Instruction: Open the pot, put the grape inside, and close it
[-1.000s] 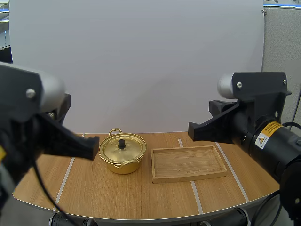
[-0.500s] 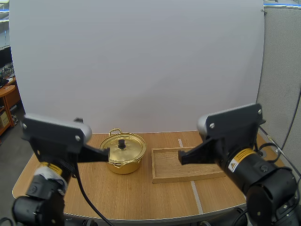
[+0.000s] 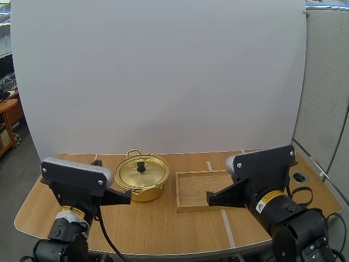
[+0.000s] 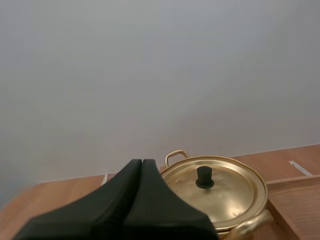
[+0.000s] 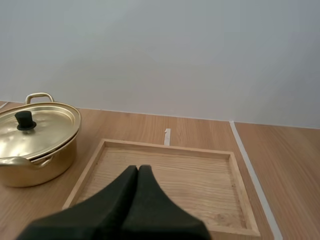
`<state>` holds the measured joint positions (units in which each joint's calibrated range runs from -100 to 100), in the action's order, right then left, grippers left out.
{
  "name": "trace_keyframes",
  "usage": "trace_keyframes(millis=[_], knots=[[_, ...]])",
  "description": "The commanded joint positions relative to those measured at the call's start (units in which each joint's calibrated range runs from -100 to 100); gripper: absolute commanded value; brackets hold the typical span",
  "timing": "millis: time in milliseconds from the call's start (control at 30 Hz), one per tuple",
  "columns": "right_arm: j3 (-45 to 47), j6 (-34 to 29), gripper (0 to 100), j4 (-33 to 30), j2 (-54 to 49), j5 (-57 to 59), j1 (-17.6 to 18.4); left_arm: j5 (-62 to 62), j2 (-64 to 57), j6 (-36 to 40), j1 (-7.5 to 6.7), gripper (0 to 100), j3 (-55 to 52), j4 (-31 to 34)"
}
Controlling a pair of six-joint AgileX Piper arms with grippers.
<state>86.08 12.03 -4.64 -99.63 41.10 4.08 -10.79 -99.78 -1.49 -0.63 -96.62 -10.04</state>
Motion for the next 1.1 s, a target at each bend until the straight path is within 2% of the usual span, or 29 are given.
trace_keyframes(millis=[0, 267, 467, 1067], knots=[[6.0, -0.1, 0, 2.3, -0.4, -2.5, -1.0, -2.1, -0.2, 1.1, 0.11, 0, -3.4, 0.1], [11.9, -0.1, 0, 2.6, -0.4, -5.9, -2.9, -8.0, -0.2, 4.1, 0.11, 0, -3.4, -0.3], [13.9, -0.1, 0, 2.6, -0.4, -9.7, -3.7, -19.3, -0.2, 6.6, 0.11, 0, -3.4, -0.4], [13.9, -0.1, 0, 2.6, -0.4, -9.7, -3.8, -19.9, -0.2, 7.3, 0.24, 0, -3.4, -0.4]])
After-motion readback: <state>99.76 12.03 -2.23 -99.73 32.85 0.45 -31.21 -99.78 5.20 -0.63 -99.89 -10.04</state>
